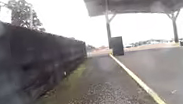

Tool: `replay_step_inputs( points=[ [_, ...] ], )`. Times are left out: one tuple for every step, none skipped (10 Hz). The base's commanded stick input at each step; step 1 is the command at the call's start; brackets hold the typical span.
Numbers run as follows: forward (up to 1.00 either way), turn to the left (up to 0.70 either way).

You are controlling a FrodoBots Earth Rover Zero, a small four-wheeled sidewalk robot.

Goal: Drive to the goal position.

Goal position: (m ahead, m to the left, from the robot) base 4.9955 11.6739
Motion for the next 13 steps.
replay_step_inputs(
  points=[
    [1.00,0.00],
    [1.00,-0.02],
    [1.00,-0.17],
    [1.00,-0.29],
    [1.00,-0.07],
    [1.00,0.00],
    [1.00,-0.02],
    [1.00,-0.12],
    [1.00,-0.31],
    [1.00,-0.20],
    [1.00,-0.01],
    [1.00,0.00],
    [1.00,0.00]
  ],
)
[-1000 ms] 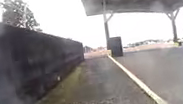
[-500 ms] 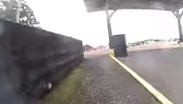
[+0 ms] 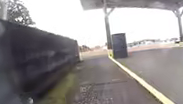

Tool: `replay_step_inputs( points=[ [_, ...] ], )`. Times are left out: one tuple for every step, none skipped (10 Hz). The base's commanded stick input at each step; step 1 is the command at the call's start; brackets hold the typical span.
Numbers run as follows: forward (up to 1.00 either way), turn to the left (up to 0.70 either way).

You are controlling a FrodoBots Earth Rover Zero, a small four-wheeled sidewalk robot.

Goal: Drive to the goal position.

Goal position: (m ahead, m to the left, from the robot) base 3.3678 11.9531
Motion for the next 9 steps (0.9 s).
replay_step_inputs(
  points=[
    [1.00,0.00],
    [1.00,0.00],
    [1.00,0.00],
    [1.00,0.00],
    [1.00,0.00],
    [1.00,0.00],
    [1.00,0.00],
    [1.00,-0.01],
    [1.00,-0.14]
  ],
)
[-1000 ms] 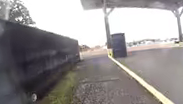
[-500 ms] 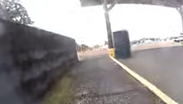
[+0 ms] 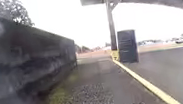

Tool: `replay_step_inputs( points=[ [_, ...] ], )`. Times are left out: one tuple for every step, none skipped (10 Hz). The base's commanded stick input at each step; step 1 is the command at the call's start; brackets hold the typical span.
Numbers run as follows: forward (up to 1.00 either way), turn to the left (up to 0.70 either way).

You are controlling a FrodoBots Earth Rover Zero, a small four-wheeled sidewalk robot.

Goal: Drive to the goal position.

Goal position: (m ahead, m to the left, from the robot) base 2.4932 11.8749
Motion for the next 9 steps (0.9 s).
replay_step_inputs(
  points=[
    [1.00,-0.35],
    [1.00,-0.40],
    [1.00,-0.40],
    [1.00,-0.29],
    [1.00,-0.08],
    [1.00,0.00],
    [1.00,0.00],
    [1.00,0.00],
    [1.00,0.00]
  ],
)
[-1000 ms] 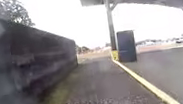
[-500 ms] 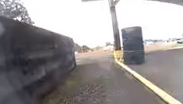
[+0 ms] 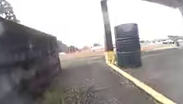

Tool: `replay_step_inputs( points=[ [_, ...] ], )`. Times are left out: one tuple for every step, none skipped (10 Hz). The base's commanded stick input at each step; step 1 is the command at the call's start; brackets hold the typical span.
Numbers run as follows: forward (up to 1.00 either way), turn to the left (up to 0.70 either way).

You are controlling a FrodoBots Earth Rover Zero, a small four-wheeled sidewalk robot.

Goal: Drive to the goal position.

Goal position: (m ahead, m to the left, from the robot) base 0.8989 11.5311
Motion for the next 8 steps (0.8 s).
replay_step_inputs(
  points=[
    [1.00,0.00],
    [1.00,0.00],
    [1.00,0.00],
    [1.00,0.00],
    [1.00,0.11],
    [1.00,0.35],
    [1.00,0.38],
    [1.00,0.35]
  ],
)
